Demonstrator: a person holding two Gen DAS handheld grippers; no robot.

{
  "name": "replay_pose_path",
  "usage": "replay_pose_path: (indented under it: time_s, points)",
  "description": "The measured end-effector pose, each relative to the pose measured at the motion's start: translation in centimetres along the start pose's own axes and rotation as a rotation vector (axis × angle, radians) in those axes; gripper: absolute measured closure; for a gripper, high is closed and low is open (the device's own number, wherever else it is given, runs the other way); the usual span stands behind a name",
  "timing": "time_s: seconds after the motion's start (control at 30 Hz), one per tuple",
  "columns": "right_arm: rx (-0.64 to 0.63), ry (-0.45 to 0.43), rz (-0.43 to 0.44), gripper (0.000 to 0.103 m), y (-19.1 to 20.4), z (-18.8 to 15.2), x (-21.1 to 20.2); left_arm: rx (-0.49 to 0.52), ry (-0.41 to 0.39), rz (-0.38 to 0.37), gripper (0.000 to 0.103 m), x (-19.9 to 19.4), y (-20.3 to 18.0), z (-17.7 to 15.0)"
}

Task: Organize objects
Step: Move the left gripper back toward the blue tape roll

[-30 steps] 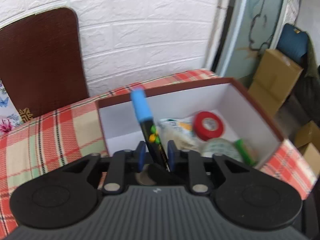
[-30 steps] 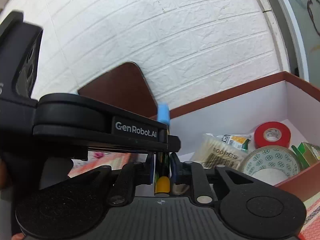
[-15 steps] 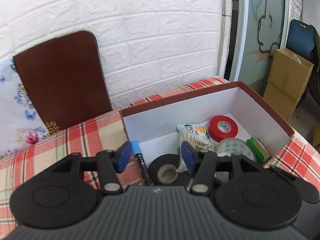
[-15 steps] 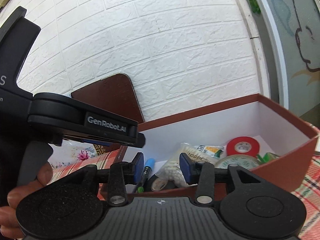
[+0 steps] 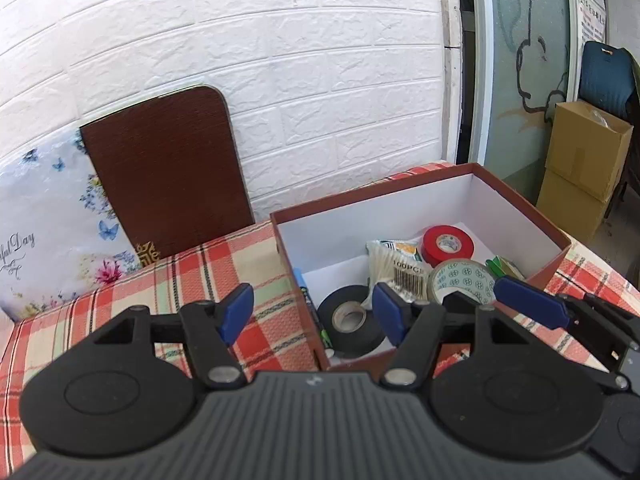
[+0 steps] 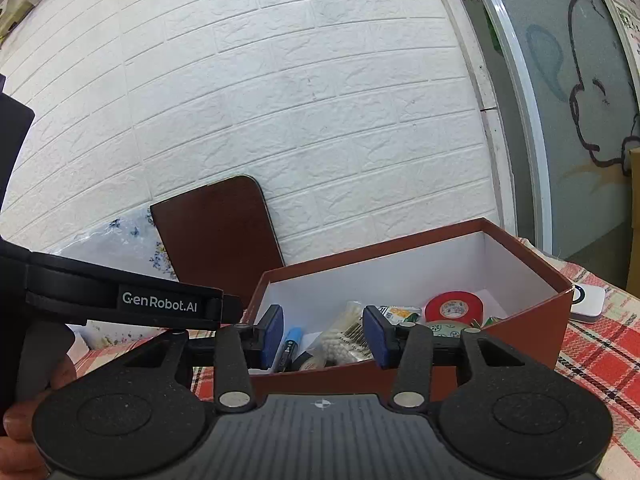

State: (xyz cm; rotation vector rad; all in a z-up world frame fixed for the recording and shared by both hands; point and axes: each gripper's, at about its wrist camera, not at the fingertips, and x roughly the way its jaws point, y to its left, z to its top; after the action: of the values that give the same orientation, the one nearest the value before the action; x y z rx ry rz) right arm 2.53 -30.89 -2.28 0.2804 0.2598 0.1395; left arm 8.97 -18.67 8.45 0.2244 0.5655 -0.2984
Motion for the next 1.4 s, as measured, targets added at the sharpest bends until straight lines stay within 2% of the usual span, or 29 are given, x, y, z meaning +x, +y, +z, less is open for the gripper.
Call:
replay_pose_path:
  time_s: [0.43,0.97,1.4]
  points:
    - [-0.014,0.035,0.02,0.056,0.3,-0.7,-1.6,-0.016,-0.027,0.067,0.031,-2.4,1.5,-1.1]
    - [-0.07,0.08,0.073,0.049,3.0,-2.1,-2.0,-0.053,-0.001,0.156,0.024,-3.0,4.2,-3.3]
    - [-0.112,0.118,0.116,0.048,5.5,-3.7,-1.7,-0.075,0.033,0.207,0.024,-3.1,6.5,-5.9]
